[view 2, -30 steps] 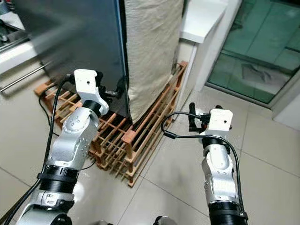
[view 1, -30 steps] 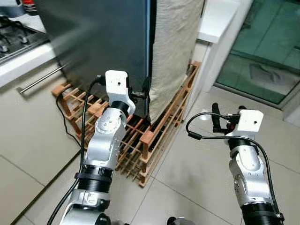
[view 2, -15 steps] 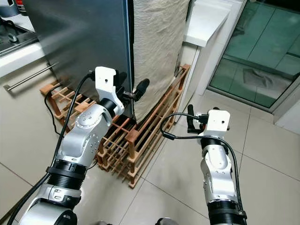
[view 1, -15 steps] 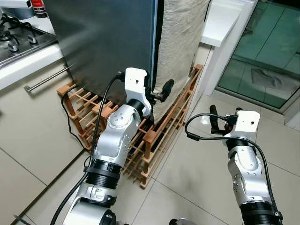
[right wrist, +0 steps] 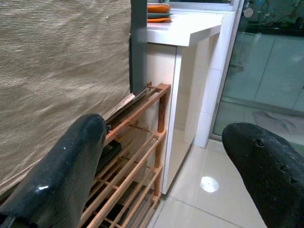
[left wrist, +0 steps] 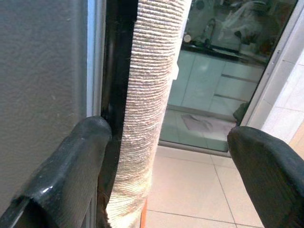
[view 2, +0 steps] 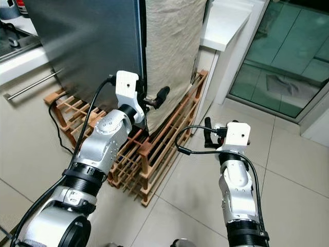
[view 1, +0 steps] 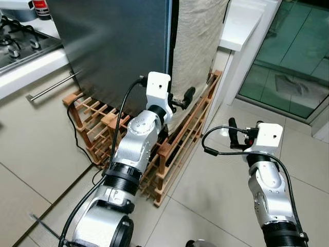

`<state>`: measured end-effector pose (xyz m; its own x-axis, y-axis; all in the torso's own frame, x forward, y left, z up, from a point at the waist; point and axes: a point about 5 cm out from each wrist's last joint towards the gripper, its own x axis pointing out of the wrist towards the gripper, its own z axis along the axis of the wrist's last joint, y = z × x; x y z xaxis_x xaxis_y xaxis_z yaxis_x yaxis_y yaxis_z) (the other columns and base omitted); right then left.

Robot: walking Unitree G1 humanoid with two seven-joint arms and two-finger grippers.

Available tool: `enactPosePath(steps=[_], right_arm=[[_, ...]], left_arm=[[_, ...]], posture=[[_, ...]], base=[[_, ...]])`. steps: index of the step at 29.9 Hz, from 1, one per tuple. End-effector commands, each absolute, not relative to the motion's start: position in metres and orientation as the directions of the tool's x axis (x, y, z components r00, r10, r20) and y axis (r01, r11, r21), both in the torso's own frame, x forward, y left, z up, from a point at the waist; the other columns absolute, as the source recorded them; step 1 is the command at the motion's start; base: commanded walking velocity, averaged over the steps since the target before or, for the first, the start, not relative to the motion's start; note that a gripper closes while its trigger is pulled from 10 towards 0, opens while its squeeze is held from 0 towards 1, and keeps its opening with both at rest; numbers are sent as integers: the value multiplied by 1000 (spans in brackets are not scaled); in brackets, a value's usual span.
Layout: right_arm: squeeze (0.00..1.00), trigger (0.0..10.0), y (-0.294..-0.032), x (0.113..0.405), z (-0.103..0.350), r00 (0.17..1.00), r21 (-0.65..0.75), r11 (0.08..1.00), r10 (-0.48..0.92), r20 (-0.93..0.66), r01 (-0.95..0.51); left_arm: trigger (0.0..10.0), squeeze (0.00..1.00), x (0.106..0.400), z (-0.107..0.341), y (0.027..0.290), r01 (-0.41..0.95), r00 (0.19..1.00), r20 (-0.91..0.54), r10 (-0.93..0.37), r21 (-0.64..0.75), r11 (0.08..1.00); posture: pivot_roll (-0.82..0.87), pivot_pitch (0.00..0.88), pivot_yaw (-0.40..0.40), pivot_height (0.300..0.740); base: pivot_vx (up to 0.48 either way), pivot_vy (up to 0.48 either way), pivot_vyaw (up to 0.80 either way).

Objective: Restocking fridge

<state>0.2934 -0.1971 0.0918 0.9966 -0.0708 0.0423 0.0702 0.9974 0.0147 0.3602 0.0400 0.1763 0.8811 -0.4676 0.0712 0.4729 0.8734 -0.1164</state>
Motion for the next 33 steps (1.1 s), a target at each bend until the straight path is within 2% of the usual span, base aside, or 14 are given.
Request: enactPosePath(steps=[1, 6, 10, 14, 18, 23, 26, 28, 33], right_arm=[[0, 10000, -200, 293, 95, 996, 11, 997, -76, 54, 75], [0, 10000, -200, 294, 95, 996, 8, 997, -75, 53, 74], [0, 10000, -198, 295, 95, 996, 9, 998, -68, 51, 68], [0, 10000, -192, 298, 93, 999, 30, 999, -21, 27, 20], [0, 10000, -180, 299, 87, 997, 58, 995, 79, -27, -77], [0, 10000, -172, 298, 81, 990, 61, 990, 129, -61, -125], [0, 10000, -172, 299, 81, 990, 62, 990, 131, -61, -127], [0, 10000, -172, 299, 81, 988, 63, 989, 137, -65, -133], [0, 10000, -170, 299, 80, 987, 65, 988, 147, -70, -142]], left_arm=[[10000, 0, 364, 184, 35, 471, 882, 88, -463, -114, 875], [10000, 0, 374, 186, 35, 421, 906, 83, -414, -108, 900], [10000, 0, 376, 187, 28, 443, 896, 80, -437, -116, 889], [10000, 0, 369, 185, -3, 624, 780, 76, -621, -159, 765], [10000, 0, 364, 185, -18, 702, 708, 79, -702, -185, 688], [10000, 0, 348, 188, -41, 826, 549, 146, -823, -247, 507], [10000, 0, 346, 189, -43, 840, 525, 160, -836, -255, 478], [10000, 0, 342, 189, -48, 864, 477, 181, -860, -277, 420], [10000, 0, 340, 189, -51, 865, 458, 200, -866, -326, 382]], posture=[[-126, 25, 11, 735], [-132, 25, 11, 735], [-131, 24, 7, 735], [-132, 16, 6, 735], [-132, 16, 6, 735], [-139, 8, 5, 735], [-139, 8, 5, 735], [-140, 8, 5, 735], [-142, 9, 6, 735]], base=[[0, 0, 0], [0, 0, 0], [0, 0, 0], [0, 0, 0], [0, 0, 0], [0, 0, 0], [0, 0, 0], [0, 0, 0], [0, 0, 0]])
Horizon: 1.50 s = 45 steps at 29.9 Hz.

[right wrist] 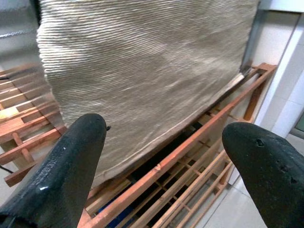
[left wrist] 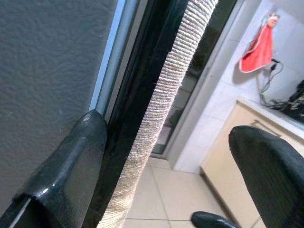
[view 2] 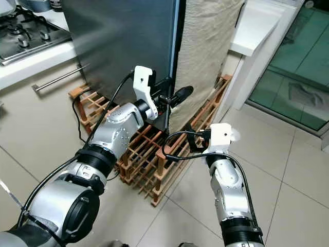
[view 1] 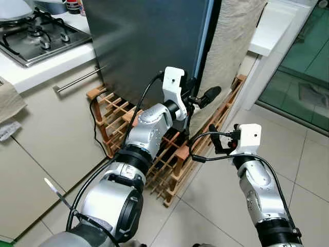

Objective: Restocking fridge

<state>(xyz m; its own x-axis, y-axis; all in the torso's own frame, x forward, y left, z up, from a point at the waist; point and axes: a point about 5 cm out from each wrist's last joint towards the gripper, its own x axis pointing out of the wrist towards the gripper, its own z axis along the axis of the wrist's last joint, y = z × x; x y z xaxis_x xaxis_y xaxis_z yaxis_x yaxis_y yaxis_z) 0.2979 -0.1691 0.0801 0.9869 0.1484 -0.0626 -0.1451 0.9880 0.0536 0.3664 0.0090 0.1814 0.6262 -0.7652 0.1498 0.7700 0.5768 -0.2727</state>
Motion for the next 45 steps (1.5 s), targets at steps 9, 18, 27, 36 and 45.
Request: enactPosePath(steps=[9, 18, 27, 36, 45], right_arm=[[0, 10000, -169, 299, 79, 984, 66, 986, 157, -79, -152], [0, 10000, -170, 297, 78, 985, 67, 987, 153, -81, -147], [0, 10000, -171, 299, 79, 988, 68, 989, 139, -74, -134], [0, 10000, -173, 297, 83, 991, 76, 990, 125, -44, -121], [0, 10000, -173, 297, 77, 991, 92, 989, 125, -56, -120]], left_arm=[[10000, 0, 334, 195, -60, 874, 398, 259, -880, -399, 278], [10000, 0, 328, 202, -65, 863, 342, 330, -880, -480, 155], [10000, 0, 331, 199, -61, 862, 377, 299, -877, -460, 213], [10000, 0, 337, 222, 10, 812, 582, 365, -726, -295, 503], [10000, 0, 295, 192, 103, 655, 746, 196, -637, -41, 754]], posture=[[-149, 9, 9, 735], [-152, 7, 10, 735], [-146, 0, 11, 735], [-128, 0, 20, 735], [-24, 0, -2, 735]], base=[[0, 0, 0], [0, 0, 0], [0, 0, 0], [0, 0, 0], [0, 0, 0]])
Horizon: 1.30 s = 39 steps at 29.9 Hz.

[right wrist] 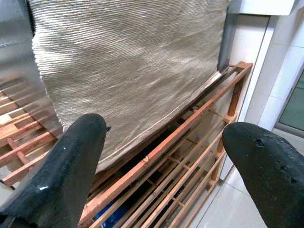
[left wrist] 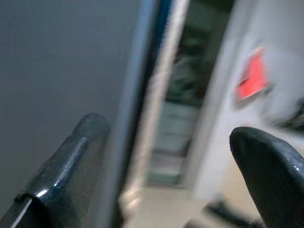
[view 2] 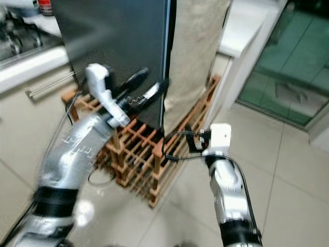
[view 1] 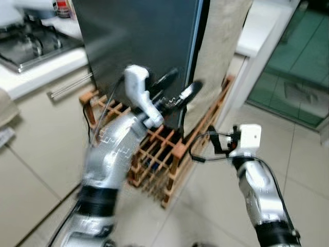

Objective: Restocking fridge

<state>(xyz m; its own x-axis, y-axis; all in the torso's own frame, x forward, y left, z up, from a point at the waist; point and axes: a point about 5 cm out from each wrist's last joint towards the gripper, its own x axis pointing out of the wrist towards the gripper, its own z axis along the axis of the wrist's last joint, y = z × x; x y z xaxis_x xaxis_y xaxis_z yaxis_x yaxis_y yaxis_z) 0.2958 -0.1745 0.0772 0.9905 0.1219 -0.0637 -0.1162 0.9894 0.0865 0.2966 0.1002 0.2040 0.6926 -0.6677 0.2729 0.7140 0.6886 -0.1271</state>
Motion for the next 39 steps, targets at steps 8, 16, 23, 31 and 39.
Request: enactPosePath(steps=[8, 16, 23, 31, 39], right_arm=[[0, 10000, -161, 306, 81, 988, 89, 985, 148, -39, -145], [0, 10000, -164, 312, 88, 991, 101, 986, 135, -5, -134], [0, 10000, -157, 316, 95, 984, 116, 977, 176, 31, -179], [0, 10000, -156, 316, 95, 981, 127, 973, 188, 34, -191], [0, 10000, -157, 321, 101, 981, 124, 973, 188, 53, -193]], left_arm=[[10000, 0, 312, 130, 151, 126, 992, -48, -119, 195, 973], [10000, 0, 316, 136, 154, -6, 1000, 11, 5, 115, 993], [10000, 0, 321, 134, 150, -47, 999, 24, 45, 107, 993], [10000, 0, 324, 133, 150, -59, 998, 21, 58, 100, 993], [10000, 0, 325, 132, 150, -73, 997, 21, 71, 117, 990]], posture=[[-24, 0, 0, 735], [-32, 0, -11, 735], [-44, 0, -8, 735], [-45, 0, -7, 735], [-42, 0, -9, 735]], base=[[0, 0, 178], [0, 0, 687], [0, 0, 621], [0, 0, 589], [0, 0, 573]])
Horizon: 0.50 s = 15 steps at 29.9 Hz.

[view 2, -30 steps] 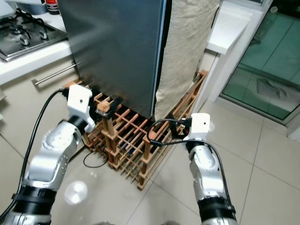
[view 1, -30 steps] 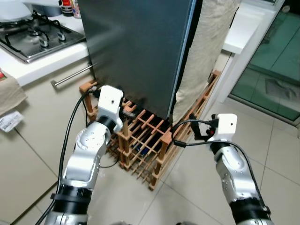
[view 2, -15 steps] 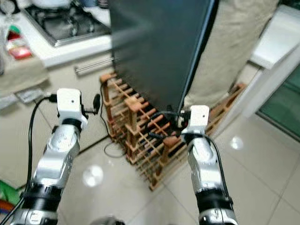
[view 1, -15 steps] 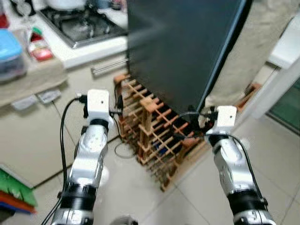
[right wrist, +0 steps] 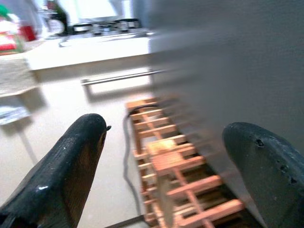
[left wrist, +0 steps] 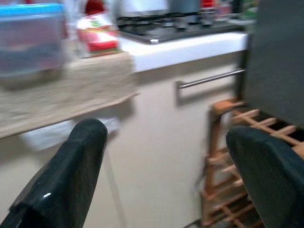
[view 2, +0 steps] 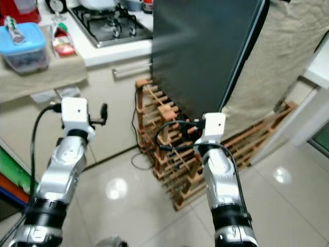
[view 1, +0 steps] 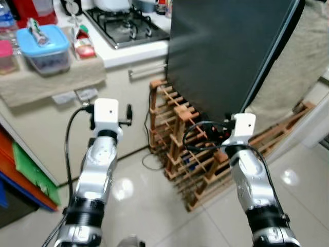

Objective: Restocking fridge

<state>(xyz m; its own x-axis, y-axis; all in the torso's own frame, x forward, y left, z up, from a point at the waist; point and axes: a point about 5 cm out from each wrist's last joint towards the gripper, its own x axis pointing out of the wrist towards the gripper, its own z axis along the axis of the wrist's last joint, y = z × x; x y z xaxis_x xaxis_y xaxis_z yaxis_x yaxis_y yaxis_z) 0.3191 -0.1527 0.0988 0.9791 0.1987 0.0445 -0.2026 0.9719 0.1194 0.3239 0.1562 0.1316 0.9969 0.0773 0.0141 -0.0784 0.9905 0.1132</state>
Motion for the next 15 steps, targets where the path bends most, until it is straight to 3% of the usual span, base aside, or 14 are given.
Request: enactPosePath(steps=[1, 15], right_arm=[[0, 10000, -157, 322, 101, 981, 123, 973, 187, 54, -193], [0, 10000, -163, 323, 102, 984, 118, 977, 172, 52, -177]], left_arm=[[10000, 0, 326, 132, 150, -74, 997, 19, 72, 118, 990], [10000, 0, 330, 125, 147, -79, 996, -22, 82, 127, 989]], posture=[[-42, 0, -9, 735], [-45, 0, -13, 735]], base=[[0, 0, 563], [0, 0, 543]])
